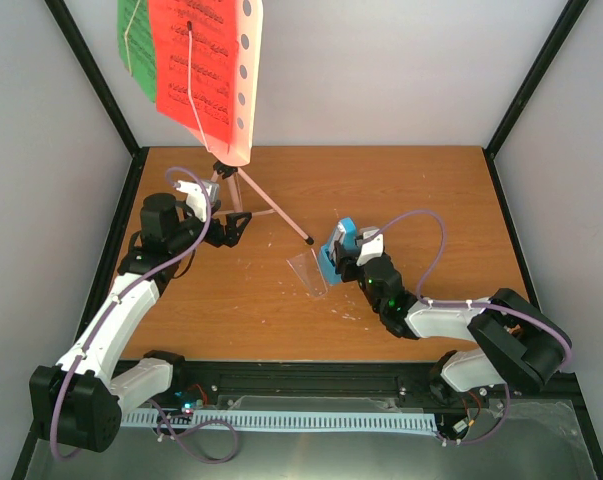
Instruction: Pack up the instrument practice props
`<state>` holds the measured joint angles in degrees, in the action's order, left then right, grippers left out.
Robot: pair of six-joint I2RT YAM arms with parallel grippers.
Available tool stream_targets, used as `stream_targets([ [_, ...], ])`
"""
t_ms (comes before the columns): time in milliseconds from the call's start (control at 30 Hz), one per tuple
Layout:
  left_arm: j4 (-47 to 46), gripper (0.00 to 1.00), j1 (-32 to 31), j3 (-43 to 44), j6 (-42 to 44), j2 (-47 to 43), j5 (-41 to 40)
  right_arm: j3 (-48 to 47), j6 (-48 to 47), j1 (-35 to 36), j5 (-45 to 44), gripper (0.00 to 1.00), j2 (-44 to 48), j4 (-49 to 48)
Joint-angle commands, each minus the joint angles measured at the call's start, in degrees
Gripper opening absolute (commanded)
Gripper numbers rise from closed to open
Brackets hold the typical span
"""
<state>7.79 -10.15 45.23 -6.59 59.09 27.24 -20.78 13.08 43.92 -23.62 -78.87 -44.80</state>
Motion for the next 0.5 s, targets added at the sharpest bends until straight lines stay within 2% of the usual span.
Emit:
stream_targets([
  [0, 0.7, 0.99, -0.5, 1.4, -0.3, -0.4, 0.6, -0.1, 1.1, 0.2, -2.4, 0.71, 0.3, -0.2],
  [467, 0.7, 1.00, -0.5, 1.4, -0.3, -0.3, 0.8, -2.4, 2.1, 0.2, -2.3, 0.71, -0.2, 3.0],
])
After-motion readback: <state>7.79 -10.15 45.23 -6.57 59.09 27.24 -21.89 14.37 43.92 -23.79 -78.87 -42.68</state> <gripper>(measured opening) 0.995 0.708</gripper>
